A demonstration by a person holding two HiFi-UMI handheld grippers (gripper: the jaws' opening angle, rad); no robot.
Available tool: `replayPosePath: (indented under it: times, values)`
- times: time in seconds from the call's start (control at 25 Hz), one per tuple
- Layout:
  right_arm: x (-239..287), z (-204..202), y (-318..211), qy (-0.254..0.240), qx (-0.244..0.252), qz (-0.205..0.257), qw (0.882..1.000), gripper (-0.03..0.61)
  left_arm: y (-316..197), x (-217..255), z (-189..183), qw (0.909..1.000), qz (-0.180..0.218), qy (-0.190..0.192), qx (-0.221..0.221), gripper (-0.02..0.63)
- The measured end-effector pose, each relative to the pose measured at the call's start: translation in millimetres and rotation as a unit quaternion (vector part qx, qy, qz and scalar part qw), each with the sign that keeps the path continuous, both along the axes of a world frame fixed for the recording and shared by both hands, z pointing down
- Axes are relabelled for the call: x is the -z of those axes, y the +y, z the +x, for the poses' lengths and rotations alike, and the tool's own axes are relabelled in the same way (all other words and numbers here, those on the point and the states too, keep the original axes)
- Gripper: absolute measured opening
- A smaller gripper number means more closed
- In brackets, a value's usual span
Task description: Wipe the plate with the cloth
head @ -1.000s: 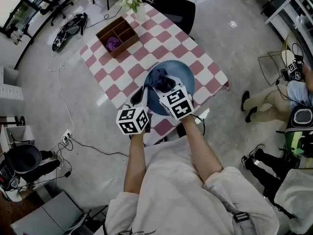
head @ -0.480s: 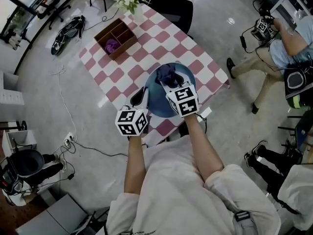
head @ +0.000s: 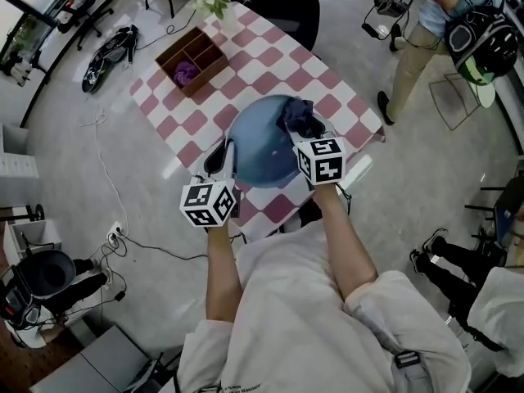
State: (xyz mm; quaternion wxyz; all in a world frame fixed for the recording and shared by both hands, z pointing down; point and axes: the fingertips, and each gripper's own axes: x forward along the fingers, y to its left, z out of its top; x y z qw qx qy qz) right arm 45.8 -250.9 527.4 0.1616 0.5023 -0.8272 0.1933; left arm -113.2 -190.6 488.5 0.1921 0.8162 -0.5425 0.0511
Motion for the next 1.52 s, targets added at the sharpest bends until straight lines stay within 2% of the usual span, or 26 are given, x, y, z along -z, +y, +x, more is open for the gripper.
replayPosePath:
  times: [0.12, 0.36, 0.52, 0.64, 0.76, 0.92, 1.12, 1.36, 1.52]
  values:
    - [-4, -2, 4, 0.004, -0.001, -0.006, 1.000, 0.189, -1, 4, -8, 0.9998, 0.006, 0.017, 0.010, 0.040]
    - [-10, -11, 14, 0.016, 0.022, -0.016, 0.999, 0.189, 1, 1, -30, 0.9958, 0.006, 0.074, 0.054, 0.041]
    - [-19, -21, 27, 0.026, 0.045, -0.031, 0.998, 0.189, 0, -5, -47, 0.9892, -0.003, 0.110, 0.097, 0.041]
    - [-32, -28, 42, 0.059, 0.078, -0.042, 0.994, 0.190, -1, -13, -53, 0.9818, -0.018, 0.139, 0.127, 0.041]
    - [-45, -35, 57, 0.083, 0.104, -0.052, 0.990, 0.190, -4, -24, -55, 0.9798, -0.033, 0.132, 0.147, 0.041]
    - [-60, -44, 78, 0.088, 0.128, -0.072, 0.985, 0.189, -2, -53, -61, 0.9728, -0.071, 0.134, 0.175, 0.040]
    - [-72, -51, 93, 0.112, 0.158, -0.084, 0.977, 0.189, 0, -99, -74, 0.9539, -0.134, 0.151, 0.222, 0.041]
    - [-66, -46, 89, 0.104, 0.145, -0.075, 0.981, 0.189, 4, -133, -82, 0.9385, -0.188, 0.155, 0.245, 0.041]
    - [-66, -41, 94, 0.098, 0.135, -0.079, 0.983, 0.189, 7, -152, -87, 0.9336, -0.216, 0.131, 0.254, 0.037]
